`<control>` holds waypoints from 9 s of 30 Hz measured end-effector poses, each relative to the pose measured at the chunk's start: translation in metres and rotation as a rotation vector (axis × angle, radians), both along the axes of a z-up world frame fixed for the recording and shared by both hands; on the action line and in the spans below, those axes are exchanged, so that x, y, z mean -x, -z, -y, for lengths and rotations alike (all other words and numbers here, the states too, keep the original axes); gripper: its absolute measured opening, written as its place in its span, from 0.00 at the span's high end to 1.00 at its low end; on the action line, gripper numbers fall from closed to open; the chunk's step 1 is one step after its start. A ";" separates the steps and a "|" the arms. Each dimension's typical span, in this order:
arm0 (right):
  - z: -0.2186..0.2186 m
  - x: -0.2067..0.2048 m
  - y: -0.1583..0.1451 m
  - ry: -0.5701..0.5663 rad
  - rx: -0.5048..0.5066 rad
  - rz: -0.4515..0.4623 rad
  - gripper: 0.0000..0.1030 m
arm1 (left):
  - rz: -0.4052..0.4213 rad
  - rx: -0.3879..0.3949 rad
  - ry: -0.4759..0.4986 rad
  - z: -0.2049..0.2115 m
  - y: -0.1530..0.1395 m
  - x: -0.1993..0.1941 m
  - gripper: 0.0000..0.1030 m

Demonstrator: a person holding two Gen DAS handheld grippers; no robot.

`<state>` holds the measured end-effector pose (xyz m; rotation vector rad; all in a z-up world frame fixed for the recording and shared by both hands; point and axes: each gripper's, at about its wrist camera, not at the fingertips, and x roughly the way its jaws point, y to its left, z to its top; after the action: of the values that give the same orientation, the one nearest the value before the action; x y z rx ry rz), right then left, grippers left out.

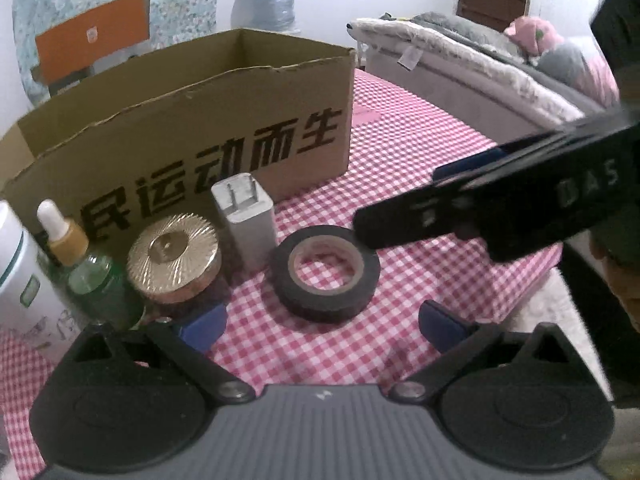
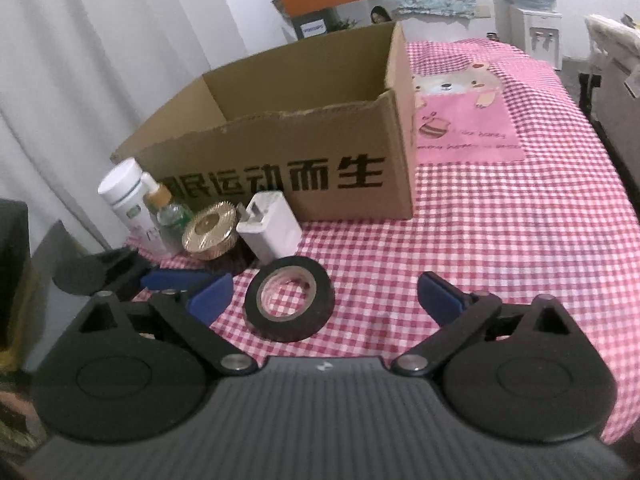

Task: Organize rigid objects
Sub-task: 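Move the right gripper back and grasp the black tape roll, then carry the black tape roll into the box and open the right gripper, then move the right gripper back and grasp the white plug charger, then carry the white charger into the box and open the right gripper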

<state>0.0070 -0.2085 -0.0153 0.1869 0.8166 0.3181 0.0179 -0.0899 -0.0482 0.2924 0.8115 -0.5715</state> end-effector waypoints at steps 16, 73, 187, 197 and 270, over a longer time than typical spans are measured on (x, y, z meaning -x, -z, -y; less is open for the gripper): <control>-0.012 -0.014 0.024 -0.052 -0.001 -0.095 0.74 | 0.031 0.003 -0.012 0.015 0.007 -0.007 0.37; -0.024 0.011 -0.059 -0.069 0.089 0.098 0.79 | 0.247 0.075 0.022 0.007 -0.068 0.019 0.34; 0.011 -0.096 0.050 0.031 -0.480 -0.158 0.78 | 0.068 -0.035 -0.111 0.005 -0.021 -0.067 0.58; 0.017 -0.087 0.045 0.061 -0.451 -0.153 0.77 | 0.026 0.040 -0.073 0.011 -0.017 -0.062 0.60; 0.017 -0.042 0.026 0.143 -0.559 -0.171 0.70 | 0.066 0.051 -0.140 0.015 -0.027 -0.005 0.73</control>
<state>0.0494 -0.2256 -0.0416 0.8013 0.8628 0.3937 0.0232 -0.1044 -0.0207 0.2050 0.7464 -0.4480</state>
